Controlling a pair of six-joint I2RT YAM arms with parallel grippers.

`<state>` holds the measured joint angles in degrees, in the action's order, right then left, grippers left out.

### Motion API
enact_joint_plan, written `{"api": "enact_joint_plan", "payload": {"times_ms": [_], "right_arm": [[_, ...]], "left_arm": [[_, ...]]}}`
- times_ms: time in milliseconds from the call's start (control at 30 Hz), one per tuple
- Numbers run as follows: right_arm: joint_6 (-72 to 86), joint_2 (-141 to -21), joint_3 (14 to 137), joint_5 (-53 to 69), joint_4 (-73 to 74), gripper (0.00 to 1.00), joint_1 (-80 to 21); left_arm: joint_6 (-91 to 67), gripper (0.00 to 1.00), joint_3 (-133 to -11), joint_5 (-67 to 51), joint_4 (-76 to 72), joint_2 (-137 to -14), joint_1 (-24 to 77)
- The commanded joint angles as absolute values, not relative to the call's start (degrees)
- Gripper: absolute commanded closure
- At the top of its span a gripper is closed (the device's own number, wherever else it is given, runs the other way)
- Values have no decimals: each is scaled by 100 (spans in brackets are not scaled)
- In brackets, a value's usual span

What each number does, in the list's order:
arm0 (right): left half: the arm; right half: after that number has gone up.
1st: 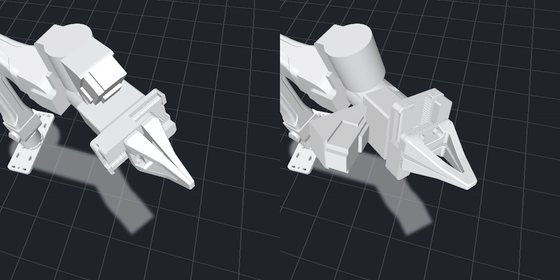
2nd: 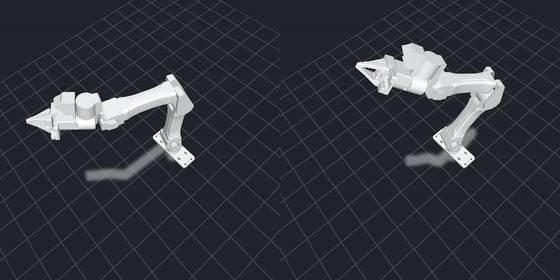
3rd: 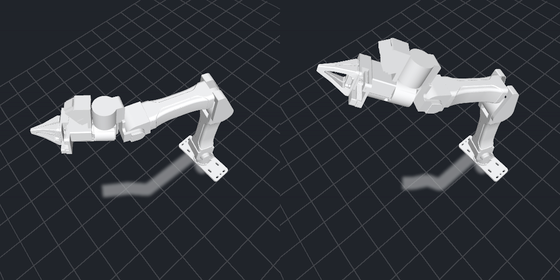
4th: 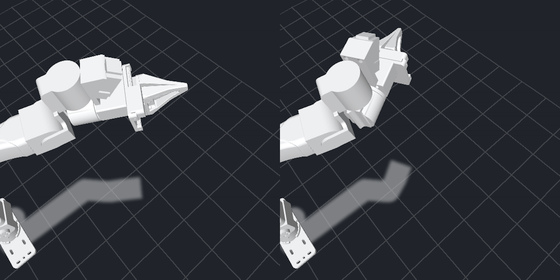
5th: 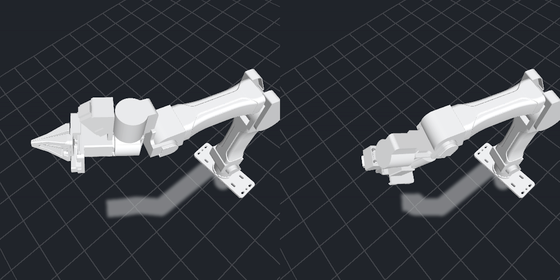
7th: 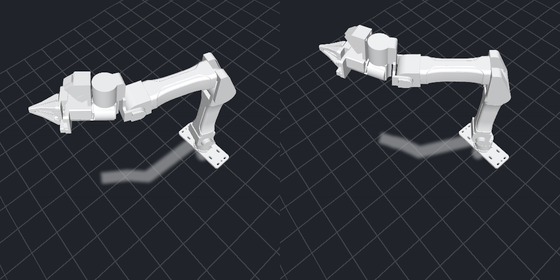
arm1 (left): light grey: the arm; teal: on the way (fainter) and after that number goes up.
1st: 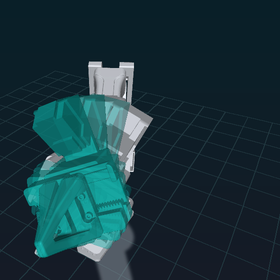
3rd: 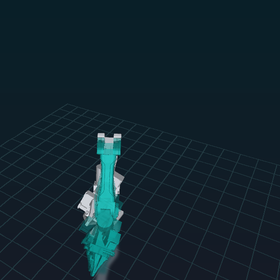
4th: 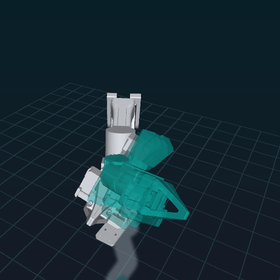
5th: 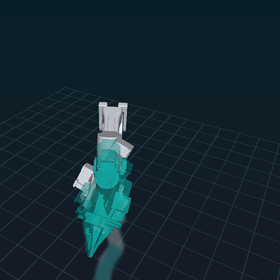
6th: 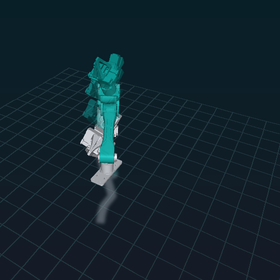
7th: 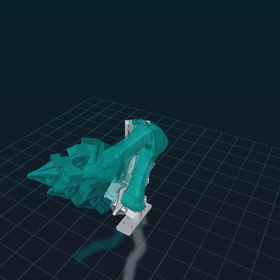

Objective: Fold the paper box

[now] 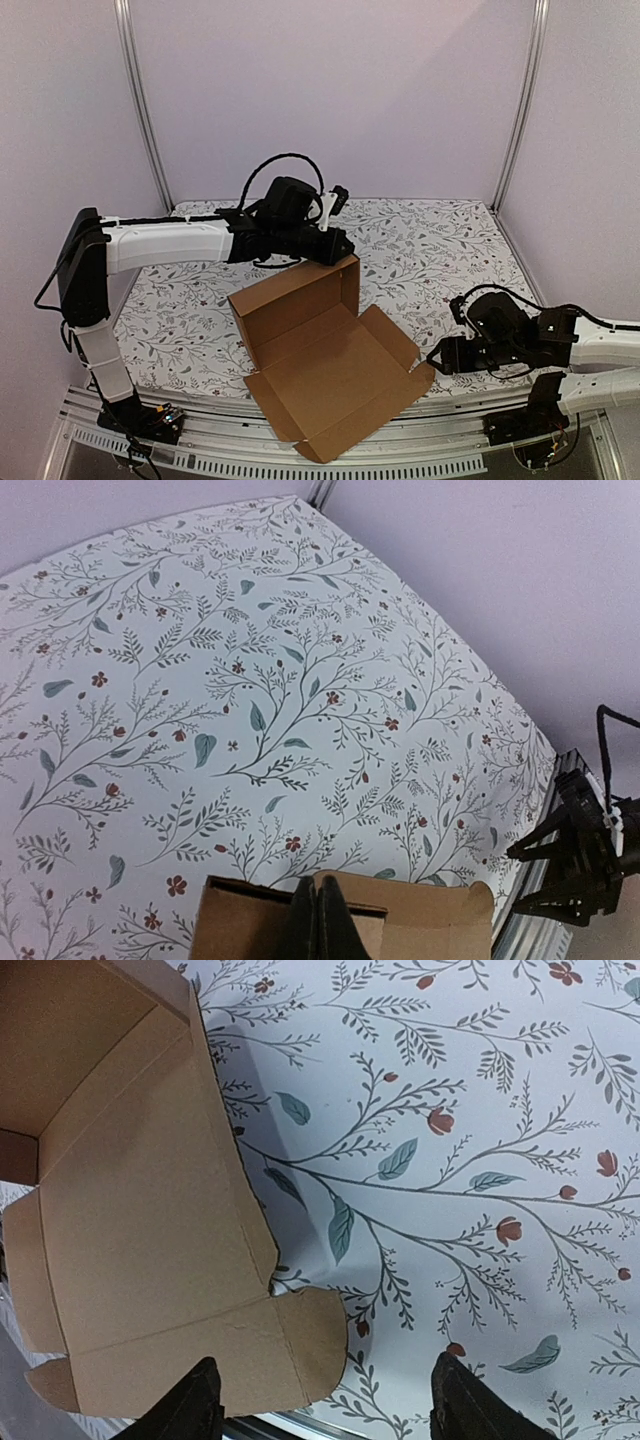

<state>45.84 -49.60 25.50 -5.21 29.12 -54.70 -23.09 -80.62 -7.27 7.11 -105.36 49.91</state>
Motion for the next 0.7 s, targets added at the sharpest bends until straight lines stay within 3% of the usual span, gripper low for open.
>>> {"api": "enact_joint_plan", "payload": {"times_ms": [0, 167, 667], "right_arm": [[5177, -4917, 2269, -335, 2696, 38, -5466], [5354, -5054, 1928, -92, 2109, 51, -5429], [5686, -5312, 1334, 140, 1001, 67, -5429]], "left_arm": [[-2219, 100, -7866, -728, 1090, -10507, 4896], [-2202, 100, -7858, -713, 1105, -10520, 4896], [-2188, 100, -7829, -656, 1134, -10503, 4828]]}}
